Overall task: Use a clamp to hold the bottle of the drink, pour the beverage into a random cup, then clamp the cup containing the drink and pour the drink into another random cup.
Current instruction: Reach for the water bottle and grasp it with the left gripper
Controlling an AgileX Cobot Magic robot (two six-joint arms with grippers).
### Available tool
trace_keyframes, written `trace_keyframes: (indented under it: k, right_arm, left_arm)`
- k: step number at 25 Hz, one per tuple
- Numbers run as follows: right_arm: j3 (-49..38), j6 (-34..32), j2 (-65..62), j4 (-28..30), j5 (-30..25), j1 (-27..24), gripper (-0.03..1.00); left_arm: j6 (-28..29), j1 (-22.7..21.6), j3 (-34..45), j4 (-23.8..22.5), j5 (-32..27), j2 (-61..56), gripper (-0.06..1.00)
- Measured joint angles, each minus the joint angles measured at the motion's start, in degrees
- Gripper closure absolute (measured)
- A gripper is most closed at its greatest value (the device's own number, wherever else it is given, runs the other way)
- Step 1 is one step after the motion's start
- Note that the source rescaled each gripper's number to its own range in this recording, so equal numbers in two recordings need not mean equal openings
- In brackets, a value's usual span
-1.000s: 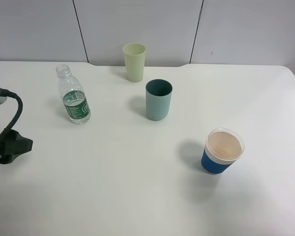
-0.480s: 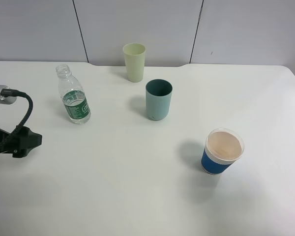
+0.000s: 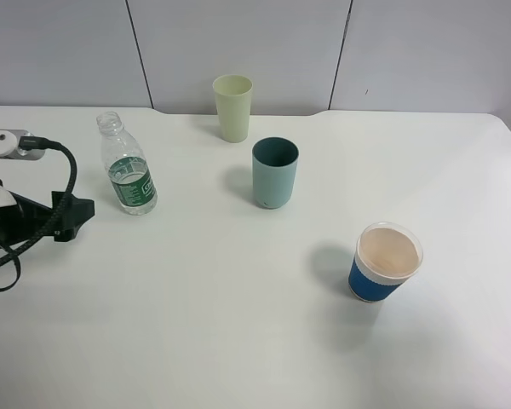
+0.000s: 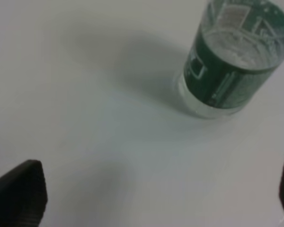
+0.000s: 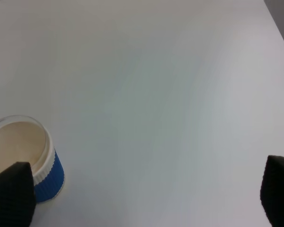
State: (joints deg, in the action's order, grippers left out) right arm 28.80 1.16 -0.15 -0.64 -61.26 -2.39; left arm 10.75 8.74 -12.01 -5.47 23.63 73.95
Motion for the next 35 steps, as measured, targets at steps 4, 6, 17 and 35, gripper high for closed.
trace_keyframes:
  k: [4,6,17,35]
  right_arm:
    - [0.0,0.0,0.0,0.0,0.0,0.0,0.14]
    - [0.0,0.0,0.0,0.0,0.0,0.0,0.14]
    - [0.0,0.0,0.0,0.0,0.0,0.0,0.14]
    - [0.0,0.0,0.0,0.0,0.0,0.0,0.14]
  left_arm:
    - [0.0,0.0,0.06,-3.31,8.57,6.11,-0.06]
    - [0.0,0.0,0.24,-4.98,12.67,9.24,-0.06]
    - [-1.4,0.0,0.3,-6.32,35.3,23.77,-0.06]
    - [-7.42,0.0,-3.27,-6.93,45.83,36.42,-0.06]
